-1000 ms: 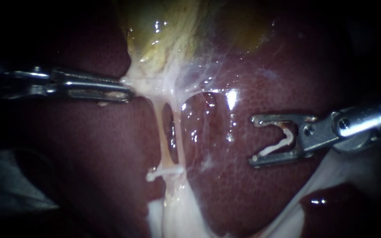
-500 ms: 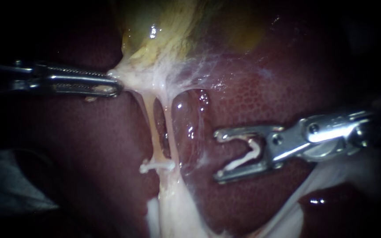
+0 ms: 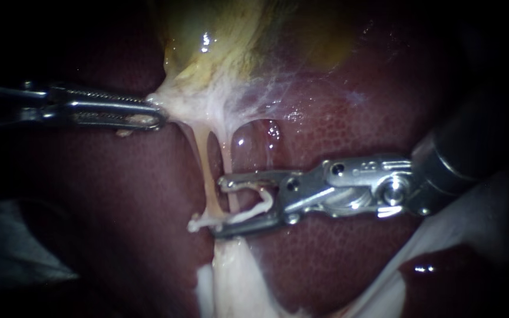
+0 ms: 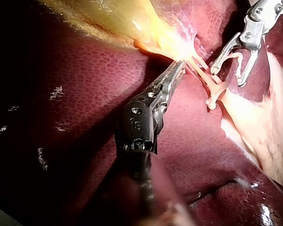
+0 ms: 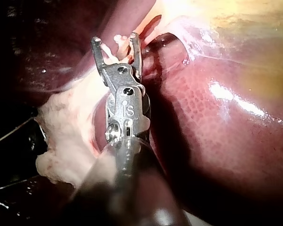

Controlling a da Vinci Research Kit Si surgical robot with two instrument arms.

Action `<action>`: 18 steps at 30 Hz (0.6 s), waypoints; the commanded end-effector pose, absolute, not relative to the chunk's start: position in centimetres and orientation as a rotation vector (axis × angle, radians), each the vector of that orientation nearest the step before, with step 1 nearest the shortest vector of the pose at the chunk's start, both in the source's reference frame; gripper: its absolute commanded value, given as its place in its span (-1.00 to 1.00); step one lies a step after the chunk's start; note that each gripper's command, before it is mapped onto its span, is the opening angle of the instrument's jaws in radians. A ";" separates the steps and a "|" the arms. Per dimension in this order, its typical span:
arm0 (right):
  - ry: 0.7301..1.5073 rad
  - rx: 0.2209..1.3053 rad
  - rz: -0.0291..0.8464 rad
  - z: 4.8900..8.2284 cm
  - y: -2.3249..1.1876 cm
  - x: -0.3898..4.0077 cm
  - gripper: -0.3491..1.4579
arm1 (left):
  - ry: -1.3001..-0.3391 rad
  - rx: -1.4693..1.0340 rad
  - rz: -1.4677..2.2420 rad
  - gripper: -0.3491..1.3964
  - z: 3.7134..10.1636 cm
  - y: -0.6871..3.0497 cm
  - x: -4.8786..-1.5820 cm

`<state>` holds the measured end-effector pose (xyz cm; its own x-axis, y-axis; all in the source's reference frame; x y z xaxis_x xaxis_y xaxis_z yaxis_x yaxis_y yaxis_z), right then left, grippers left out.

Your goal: Clipping second clip left tube

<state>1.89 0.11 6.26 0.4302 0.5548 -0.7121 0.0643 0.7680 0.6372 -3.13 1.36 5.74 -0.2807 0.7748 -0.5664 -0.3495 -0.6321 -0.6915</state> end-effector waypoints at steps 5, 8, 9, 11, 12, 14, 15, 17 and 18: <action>1.091 0.666 0.355 6.50 0.10 1.90 -0.06 | -0.572 -1.224 1.980 -1.00 5.73 1.36 -3.13; 1.093 0.686 0.350 6.61 0.09 1.89 -0.06 | -0.572 -1.224 1.980 -1.00 5.73 1.36 -3.13; 1.094 0.691 0.343 6.63 0.09 1.89 -0.06 | -0.572 -1.224 1.980 -1.00 5.73 1.36 -3.13; 1.097 0.711 0.331 6.67 0.09 1.90 -0.07 | -0.572 -1.224 1.980 -1.00 5.73 1.36 -3.13; 1.100 0.716 0.321 6.68 0.09 1.91 -0.07 | -0.572 -1.224 1.980 -1.00 5.73 1.36 -3.13; 1.109 0.736 0.308 6.71 0.09 1.95 -0.07 | -0.572 -1.224 1.980 -1.00 5.73 1.36 -3.13; 1.116 0.744 0.303 6.72 0.09 1.98 -0.07 | -0.572 -1.224 1.980 -1.00 5.73 1.36 -3.13; 1.136 0.768 0.296 6.74 0.10 2.05 -0.08 | -0.572 -1.224 1.979 -1.00 5.72 1.36 -3.13; 1.147 0.781 0.298 6.75 0.10 2.08 -0.08 | -0.572 -1.224 1.979 -1.00 5.72 1.36 -3.13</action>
